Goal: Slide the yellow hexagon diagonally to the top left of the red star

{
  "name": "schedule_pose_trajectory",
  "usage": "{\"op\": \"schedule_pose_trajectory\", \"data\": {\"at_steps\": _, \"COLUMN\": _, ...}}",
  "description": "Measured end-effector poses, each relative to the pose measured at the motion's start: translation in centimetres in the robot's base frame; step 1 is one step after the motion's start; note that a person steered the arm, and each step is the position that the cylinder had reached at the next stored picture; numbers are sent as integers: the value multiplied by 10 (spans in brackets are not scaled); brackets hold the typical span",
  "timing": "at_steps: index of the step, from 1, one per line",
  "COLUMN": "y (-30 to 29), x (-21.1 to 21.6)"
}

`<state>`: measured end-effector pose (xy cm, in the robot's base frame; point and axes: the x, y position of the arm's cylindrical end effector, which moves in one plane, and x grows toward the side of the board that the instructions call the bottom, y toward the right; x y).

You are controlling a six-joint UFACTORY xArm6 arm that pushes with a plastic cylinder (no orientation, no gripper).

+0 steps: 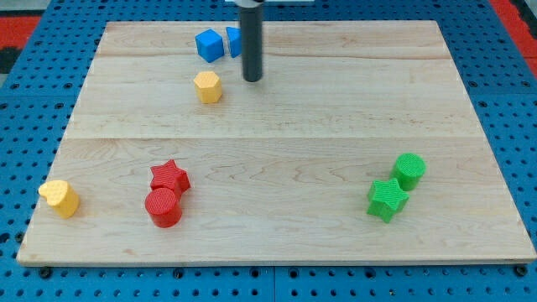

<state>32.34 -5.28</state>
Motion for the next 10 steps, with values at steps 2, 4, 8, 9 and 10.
{"op": "schedule_pose_trajectory", "data": {"at_steps": 2, "y": -53, "x": 31}}
{"op": "schedule_pose_trajectory", "data": {"at_steps": 4, "y": 22, "x": 22}}
{"op": "schedule_pose_trajectory", "data": {"at_steps": 8, "y": -86, "x": 73}}
{"op": "schedule_pose_trajectory", "data": {"at_steps": 9, "y": -78, "x": 80}}
{"op": "schedule_pose_trajectory", "data": {"at_steps": 10, "y": -119, "x": 93}}
